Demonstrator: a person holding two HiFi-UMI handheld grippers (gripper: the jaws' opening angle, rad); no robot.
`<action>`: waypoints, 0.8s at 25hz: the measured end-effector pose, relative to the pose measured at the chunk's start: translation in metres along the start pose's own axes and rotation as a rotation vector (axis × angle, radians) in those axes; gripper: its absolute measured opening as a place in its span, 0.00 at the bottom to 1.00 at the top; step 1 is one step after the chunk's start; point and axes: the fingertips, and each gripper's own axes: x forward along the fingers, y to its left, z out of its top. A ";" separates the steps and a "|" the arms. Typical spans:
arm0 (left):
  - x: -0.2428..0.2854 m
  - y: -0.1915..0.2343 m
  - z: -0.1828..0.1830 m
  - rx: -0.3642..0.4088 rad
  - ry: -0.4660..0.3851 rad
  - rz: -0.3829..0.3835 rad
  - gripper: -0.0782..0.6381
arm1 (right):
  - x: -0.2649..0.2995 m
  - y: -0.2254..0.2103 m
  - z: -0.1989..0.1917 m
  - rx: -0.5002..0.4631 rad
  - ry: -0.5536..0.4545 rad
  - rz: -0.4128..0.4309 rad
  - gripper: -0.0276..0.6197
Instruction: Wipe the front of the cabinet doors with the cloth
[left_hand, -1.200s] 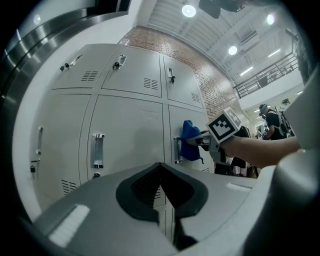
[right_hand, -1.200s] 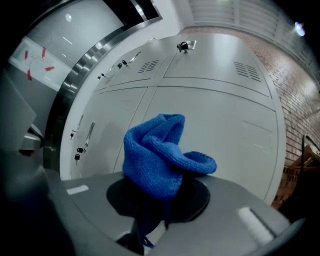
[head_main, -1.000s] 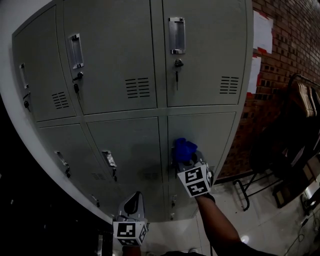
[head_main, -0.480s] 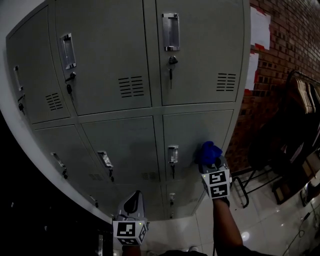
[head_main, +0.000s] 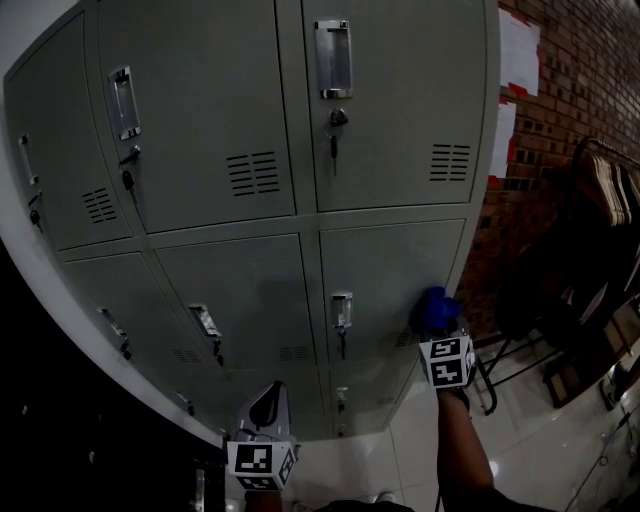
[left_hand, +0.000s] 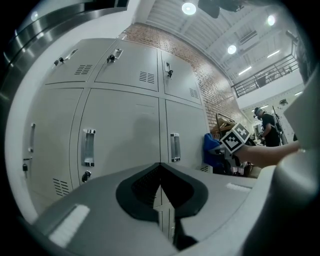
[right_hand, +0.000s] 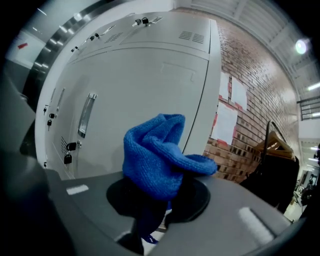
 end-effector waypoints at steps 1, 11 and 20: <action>0.000 0.000 0.001 0.000 0.000 0.002 0.13 | 0.001 0.000 0.000 0.006 -0.002 0.001 0.17; 0.000 0.008 0.000 -0.003 0.002 0.016 0.13 | 0.001 0.063 0.030 -0.069 -0.077 0.108 0.17; -0.015 0.023 0.004 -0.013 -0.010 0.058 0.13 | -0.001 0.144 0.065 -0.039 -0.145 0.288 0.17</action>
